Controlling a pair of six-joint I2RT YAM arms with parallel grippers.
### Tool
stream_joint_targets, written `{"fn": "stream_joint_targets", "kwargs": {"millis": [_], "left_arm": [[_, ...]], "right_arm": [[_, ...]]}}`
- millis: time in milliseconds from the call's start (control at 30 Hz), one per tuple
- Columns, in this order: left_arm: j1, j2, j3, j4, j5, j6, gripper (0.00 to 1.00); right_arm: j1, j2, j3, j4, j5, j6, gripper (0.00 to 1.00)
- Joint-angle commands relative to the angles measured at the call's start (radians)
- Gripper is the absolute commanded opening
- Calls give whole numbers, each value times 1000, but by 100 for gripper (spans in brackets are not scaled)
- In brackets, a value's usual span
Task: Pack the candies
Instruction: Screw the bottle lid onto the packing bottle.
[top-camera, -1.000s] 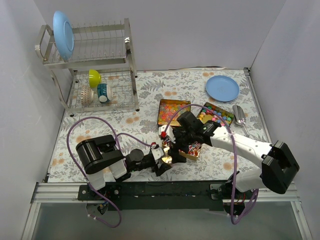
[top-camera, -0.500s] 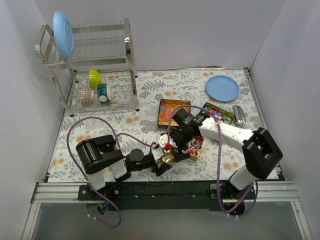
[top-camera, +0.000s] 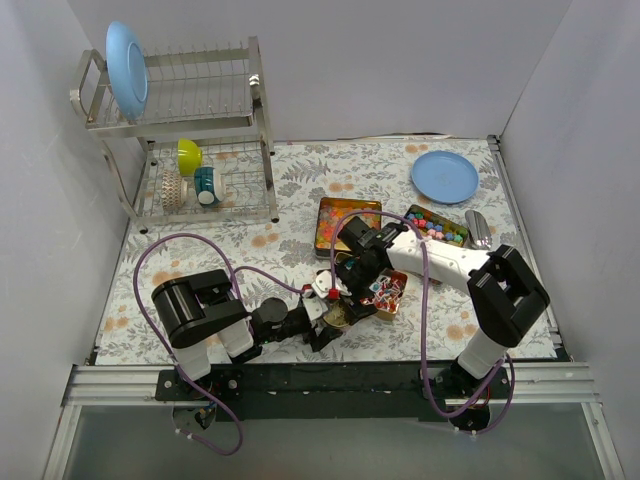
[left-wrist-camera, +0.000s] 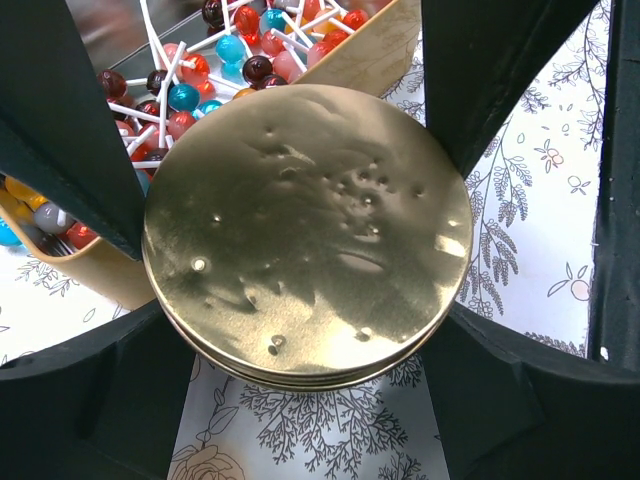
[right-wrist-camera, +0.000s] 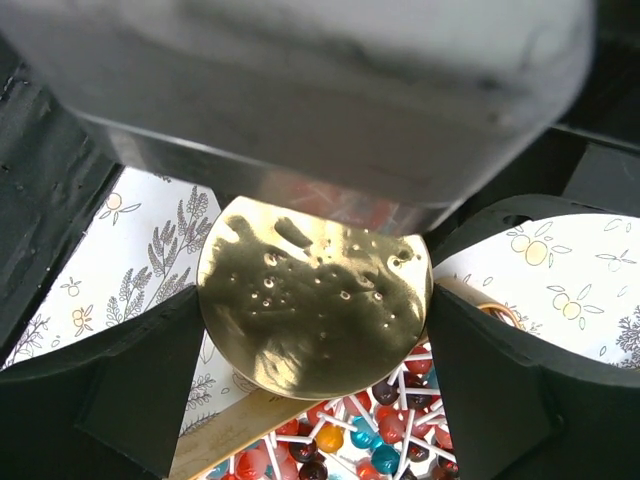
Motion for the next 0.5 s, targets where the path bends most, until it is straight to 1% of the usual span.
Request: {"fn": "stream_joint_targets", "kwargs": {"millis": [0, 33, 67, 100, 167, 200, 300, 467], "left_arm": [[5, 1, 1, -83, -17, -12, 0], [5, 1, 1, -83, -16, -11, 0], [7, -1, 1, -85, -16, -12, 0], [5, -1, 1, -88, -16, -11, 0], [7, 1, 4, -89, -14, -12, 0], [5, 1, 4, -89, -14, -11, 0], [5, 2, 4, -89, -19, -12, 0], [5, 2, 4, -89, -25, -11, 0]], "right_arm": [[7, -46, -48, 91, -25, 123, 75], [7, -72, -91, 114, -25, 157, 73], [8, -88, -111, 178, -18, 268, 72], [8, -98, -134, 206, -16, 322, 68], [8, -124, -176, 248, -7, 432, 67], [11, -131, -186, 281, -2, 523, 65], [24, -138, -219, 328, 25, 675, 63], [31, -118, -263, 377, 83, 867, 59]]}}
